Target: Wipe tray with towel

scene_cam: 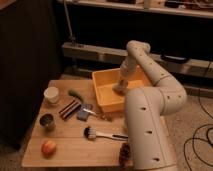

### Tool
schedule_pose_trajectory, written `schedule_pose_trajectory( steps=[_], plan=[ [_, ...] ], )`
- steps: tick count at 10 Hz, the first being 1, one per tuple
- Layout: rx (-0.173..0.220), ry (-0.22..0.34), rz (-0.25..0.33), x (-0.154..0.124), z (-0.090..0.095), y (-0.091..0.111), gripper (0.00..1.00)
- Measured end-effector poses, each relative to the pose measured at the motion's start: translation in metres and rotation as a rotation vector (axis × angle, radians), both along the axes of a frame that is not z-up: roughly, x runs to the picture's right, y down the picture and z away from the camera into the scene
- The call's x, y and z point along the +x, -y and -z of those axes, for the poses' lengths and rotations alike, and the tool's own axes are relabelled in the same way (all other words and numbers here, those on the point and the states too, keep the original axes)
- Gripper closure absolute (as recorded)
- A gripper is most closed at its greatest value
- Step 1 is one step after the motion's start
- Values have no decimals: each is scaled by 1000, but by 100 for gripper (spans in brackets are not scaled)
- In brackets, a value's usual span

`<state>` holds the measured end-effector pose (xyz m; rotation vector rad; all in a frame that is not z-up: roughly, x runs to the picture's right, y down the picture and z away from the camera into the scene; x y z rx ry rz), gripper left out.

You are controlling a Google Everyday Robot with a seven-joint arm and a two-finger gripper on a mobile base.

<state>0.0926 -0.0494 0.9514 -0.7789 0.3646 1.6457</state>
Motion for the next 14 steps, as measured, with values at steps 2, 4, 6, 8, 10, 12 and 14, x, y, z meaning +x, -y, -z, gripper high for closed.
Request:
schedule_pose_trajectory(
  steps=[2, 4, 6, 8, 10, 12, 14],
  plan=[
    [-23, 68, 45, -50, 12, -19, 100],
    [-35, 91, 64, -74, 30, -34, 100],
    [-43, 95, 77, -75, 51, -49, 100],
    [-42, 67, 64, -54, 69, -65, 100],
    [-37, 20, 28, -16, 81, -77, 100],
    [-17, -52, -28, 38, 96, -86, 100],
    [11, -115, -76, 90, 103, -84, 100]
  ],
)
